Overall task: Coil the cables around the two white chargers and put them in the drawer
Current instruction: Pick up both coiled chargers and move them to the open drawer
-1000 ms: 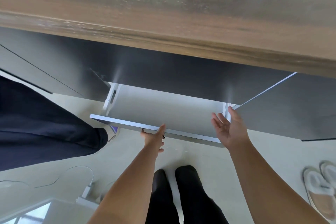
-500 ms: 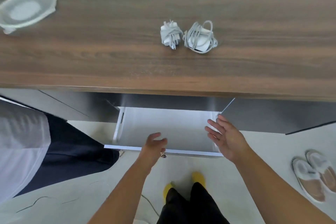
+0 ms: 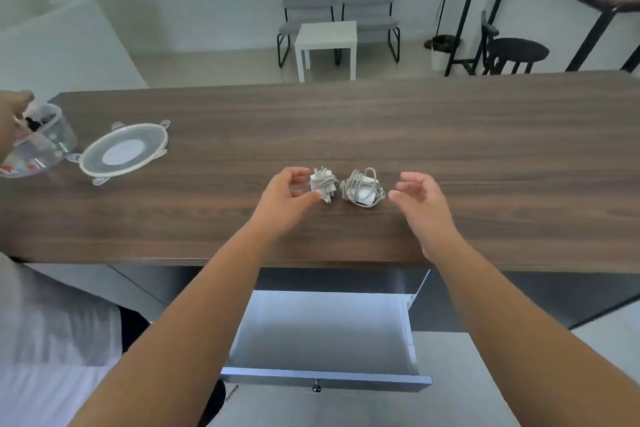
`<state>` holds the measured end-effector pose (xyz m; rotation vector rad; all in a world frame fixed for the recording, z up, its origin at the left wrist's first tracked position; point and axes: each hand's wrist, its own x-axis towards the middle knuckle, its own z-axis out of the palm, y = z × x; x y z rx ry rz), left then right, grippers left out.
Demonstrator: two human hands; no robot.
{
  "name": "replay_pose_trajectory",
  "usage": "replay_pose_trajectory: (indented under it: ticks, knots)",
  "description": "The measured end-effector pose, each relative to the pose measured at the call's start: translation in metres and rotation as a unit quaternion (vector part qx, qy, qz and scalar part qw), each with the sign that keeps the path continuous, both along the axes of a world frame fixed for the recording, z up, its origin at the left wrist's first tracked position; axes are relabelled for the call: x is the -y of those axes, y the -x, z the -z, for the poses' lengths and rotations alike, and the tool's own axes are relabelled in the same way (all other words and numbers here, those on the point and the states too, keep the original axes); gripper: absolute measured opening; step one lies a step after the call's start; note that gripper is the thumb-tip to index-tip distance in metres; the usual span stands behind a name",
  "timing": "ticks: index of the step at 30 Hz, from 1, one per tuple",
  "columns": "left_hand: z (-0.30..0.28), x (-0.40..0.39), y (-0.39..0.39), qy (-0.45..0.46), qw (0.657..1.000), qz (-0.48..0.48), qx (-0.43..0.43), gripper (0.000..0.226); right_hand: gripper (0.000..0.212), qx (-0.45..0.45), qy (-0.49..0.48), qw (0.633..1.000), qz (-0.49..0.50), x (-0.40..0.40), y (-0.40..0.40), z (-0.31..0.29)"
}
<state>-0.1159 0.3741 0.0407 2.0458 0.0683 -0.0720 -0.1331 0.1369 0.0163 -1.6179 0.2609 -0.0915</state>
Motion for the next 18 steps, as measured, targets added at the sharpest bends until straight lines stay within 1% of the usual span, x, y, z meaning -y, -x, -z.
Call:
replay_pose_trajectory:
  ticks: [2, 3, 4, 6, 7, 8, 11, 14, 18]
  knots:
    - [0.006, 0.005, -0.024, -0.033, 0.999, 0.000, -0.024, 0.074, 0.055, -0.033, 0.065, 0.997, -0.028, -0.001, -0.019, 0.008]
    - [0.010, 0.008, -0.033, -0.060, 0.998, 0.003, -0.032, 0.088, 0.067, -0.049, 0.080, 0.994, -0.052, -0.001, -0.025, 0.012]
    - [0.015, 0.011, -0.039, -0.102, 0.994, 0.011, -0.034, 0.099, 0.075, -0.058, 0.088, 0.992, -0.076, -0.002, -0.031, 0.016]
    - [0.024, 0.016, -0.046, -0.194, 0.980, 0.042, -0.023, 0.109, 0.084, -0.063, 0.097, 0.987, -0.108, -0.004, -0.040, 0.023]
    - [0.028, 0.018, -0.047, -0.216, 0.974, 0.059, -0.014, 0.111, 0.087, -0.062, 0.103, 0.986, -0.115, -0.006, -0.044, 0.024]
    - [0.032, 0.019, -0.048, -0.219, 0.973, 0.072, -0.006, 0.111, 0.089, -0.062, 0.112, 0.985, -0.116, -0.008, -0.048, 0.026]
    - [0.038, 0.019, -0.052, -0.199, 0.976, 0.081, 0.024, 0.103, 0.090, -0.065, 0.156, 0.978, -0.118, -0.015, -0.057, 0.029]
    - [0.041, 0.019, -0.055, -0.188, 0.978, 0.072, 0.055, 0.094, 0.085, -0.064, 0.188, 0.974, -0.111, -0.022, -0.062, 0.031]
    - [0.053, 0.014, -0.054, -0.148, 0.985, 0.048, 0.076, 0.090, 0.076, -0.040, 0.224, 0.969, -0.096, -0.026, -0.060, 0.033]
